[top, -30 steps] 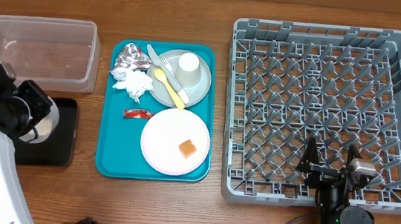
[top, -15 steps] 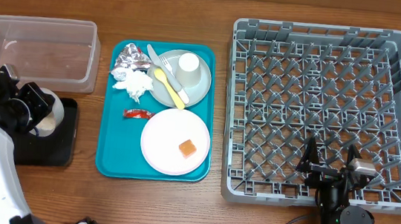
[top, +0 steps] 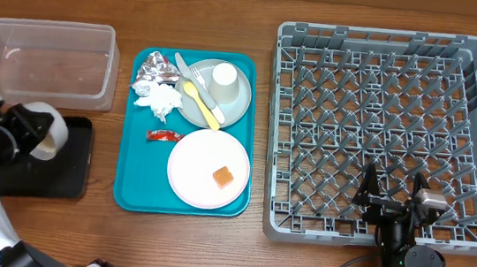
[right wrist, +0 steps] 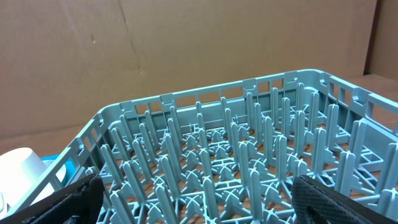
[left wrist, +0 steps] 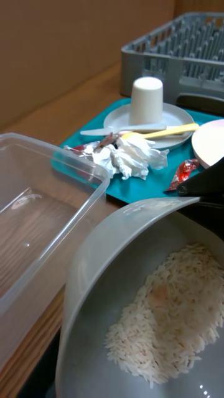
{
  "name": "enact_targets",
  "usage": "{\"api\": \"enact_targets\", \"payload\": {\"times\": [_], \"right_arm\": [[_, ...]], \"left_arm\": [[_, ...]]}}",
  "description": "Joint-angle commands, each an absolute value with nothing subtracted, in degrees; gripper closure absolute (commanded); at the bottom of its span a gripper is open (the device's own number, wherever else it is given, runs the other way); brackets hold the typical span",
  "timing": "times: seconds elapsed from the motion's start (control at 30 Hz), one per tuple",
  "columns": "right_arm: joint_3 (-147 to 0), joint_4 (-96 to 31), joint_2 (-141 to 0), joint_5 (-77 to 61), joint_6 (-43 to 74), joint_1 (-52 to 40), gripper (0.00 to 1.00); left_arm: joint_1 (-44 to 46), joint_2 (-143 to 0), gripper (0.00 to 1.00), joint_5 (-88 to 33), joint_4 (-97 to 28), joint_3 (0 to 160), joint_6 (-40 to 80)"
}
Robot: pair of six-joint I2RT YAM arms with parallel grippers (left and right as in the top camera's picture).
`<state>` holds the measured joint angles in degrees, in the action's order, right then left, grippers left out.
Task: Sort waste into correct bins and load items into the dishwasher rack
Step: 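Tilt the grey bowl with the left gripper, pouring rice onto the black tray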
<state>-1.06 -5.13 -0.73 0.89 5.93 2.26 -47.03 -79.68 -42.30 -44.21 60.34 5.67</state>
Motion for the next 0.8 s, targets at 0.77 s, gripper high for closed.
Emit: {"api": "enact_targets", "payload": {"times": [0.77], "right_arm": [[-0.47, -4.73, -0.16, 1.37, 5.52, 2.44, 0.0]], "left_arm": [[-51.79, -91.07, 0.96, -63.29, -43.86, 60.14, -8.23]]}}
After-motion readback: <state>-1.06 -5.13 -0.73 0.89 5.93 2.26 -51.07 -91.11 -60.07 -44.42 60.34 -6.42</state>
